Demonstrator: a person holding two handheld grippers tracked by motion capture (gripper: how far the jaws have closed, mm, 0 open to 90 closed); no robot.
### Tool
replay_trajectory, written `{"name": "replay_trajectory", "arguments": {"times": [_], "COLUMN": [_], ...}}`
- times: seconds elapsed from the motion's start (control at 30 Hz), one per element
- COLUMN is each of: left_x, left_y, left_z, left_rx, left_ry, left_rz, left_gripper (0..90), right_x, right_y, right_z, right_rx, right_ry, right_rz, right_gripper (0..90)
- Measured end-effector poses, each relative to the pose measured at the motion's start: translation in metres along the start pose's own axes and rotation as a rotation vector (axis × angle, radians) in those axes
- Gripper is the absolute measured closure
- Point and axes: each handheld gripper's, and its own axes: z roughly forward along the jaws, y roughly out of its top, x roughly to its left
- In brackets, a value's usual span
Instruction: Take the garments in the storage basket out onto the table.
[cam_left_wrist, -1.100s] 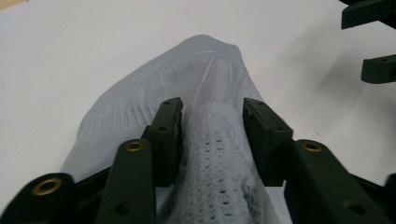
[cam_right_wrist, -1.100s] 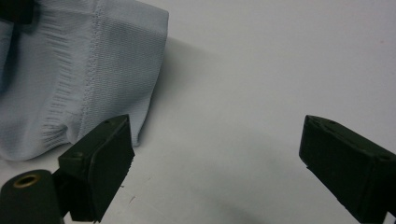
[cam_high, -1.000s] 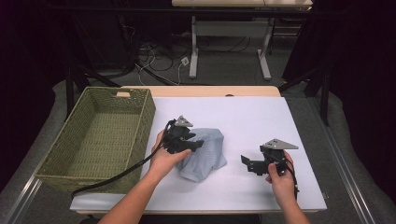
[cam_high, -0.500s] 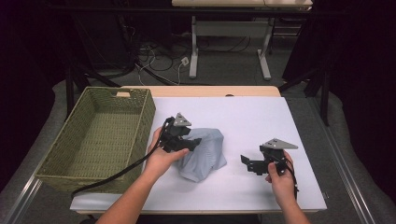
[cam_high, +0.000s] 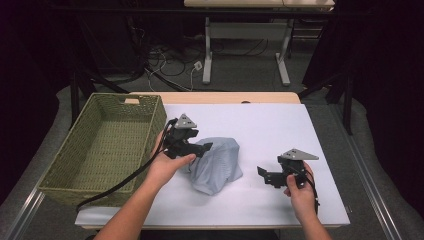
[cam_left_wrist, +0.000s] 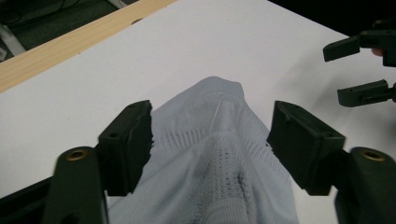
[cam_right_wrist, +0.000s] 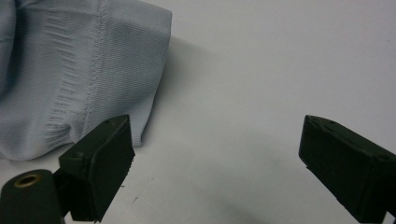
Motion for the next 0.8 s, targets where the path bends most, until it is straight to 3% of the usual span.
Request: {"name": "replay_trajectory", "arguments": {"times": [0.2, 0.47, 0.6, 0.73, 0.8], "left_x": [0.003, 0.009, 0.012, 0.014, 0.015], "left_y": [0.003, 0.006, 0.006, 0.006, 0.006], "left_z": [-0.008, -0.021, -0.027, -0.033, -0.038], "left_rx": [-0.049, -0.064, -0.066, -0.059, -0.058], "left_ry": [-0.002, 0.004, 0.025, 0.009, 0.040], "left_rz": [-0.032, -0.063, -0.069, -0.058, -0.045], "left_gripper": [20.5, 8.4, 4.6, 0.6, 0.6], "right_x": [0.000, 0.000, -0.001, -0.001, -0.002], "right_y": [0.000, 0.000, 0.000, 0.000, 0.000], "right_z": [0.000, -0.002, -0.002, -0.002, -0.002], "right_rx": [-0.001, -0.006, -0.005, -0.006, -0.005], "right_ry": [0.003, -0.002, -0.002, -0.003, -0.002], "right_rz": [0.001, 0.004, 0.002, 0.005, 0.005], "right_gripper": [9.7, 9.7, 9.7, 9.7, 9.7]}}
